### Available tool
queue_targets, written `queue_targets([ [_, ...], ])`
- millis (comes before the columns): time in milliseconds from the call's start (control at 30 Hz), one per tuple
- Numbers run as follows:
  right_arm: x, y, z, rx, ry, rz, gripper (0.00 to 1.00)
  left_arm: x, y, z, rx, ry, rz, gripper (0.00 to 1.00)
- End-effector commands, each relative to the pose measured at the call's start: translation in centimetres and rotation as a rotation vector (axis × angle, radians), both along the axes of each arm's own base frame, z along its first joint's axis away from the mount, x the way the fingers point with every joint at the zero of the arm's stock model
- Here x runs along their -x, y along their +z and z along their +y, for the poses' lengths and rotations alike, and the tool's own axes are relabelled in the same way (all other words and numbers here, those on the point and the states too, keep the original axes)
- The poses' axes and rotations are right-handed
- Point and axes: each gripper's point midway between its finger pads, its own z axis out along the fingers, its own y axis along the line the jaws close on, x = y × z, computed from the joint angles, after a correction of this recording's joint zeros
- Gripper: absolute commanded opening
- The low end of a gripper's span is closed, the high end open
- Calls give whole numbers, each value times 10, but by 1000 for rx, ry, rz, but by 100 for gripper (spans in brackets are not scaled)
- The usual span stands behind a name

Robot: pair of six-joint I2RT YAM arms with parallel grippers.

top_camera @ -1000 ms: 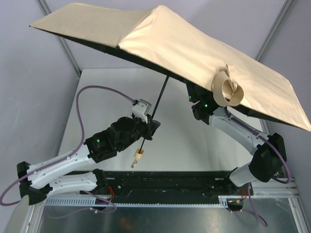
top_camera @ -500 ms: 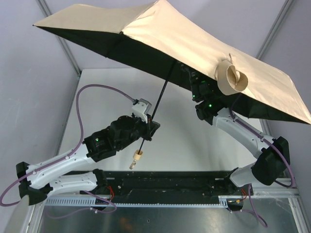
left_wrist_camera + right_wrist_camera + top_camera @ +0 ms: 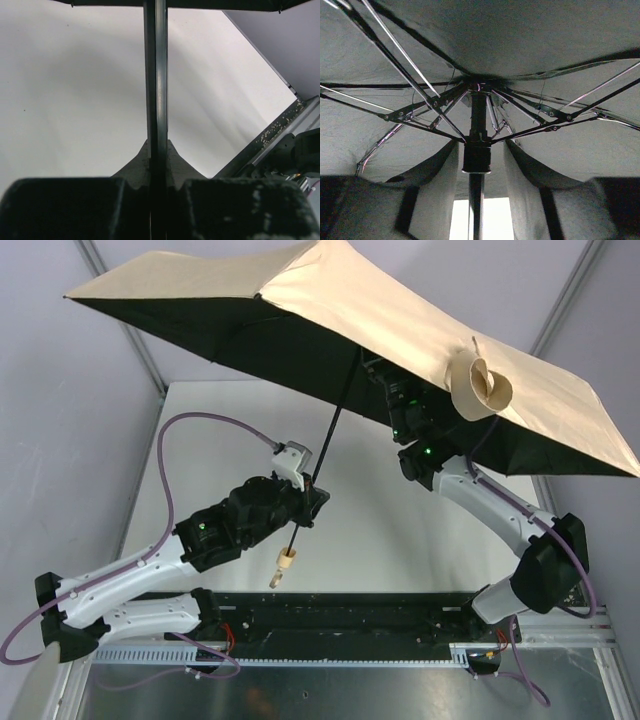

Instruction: Put away the umbrella

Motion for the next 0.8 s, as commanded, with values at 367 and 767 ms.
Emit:
queue_targets([
  [367, -24, 33, -6, -60, 90, 9, 3, -5, 46, -3, 89, 10, -100, 0],
  [767, 71, -52, 73, 146, 606, 80, 0, -26, 90, 10, 109, 53, -178, 0],
])
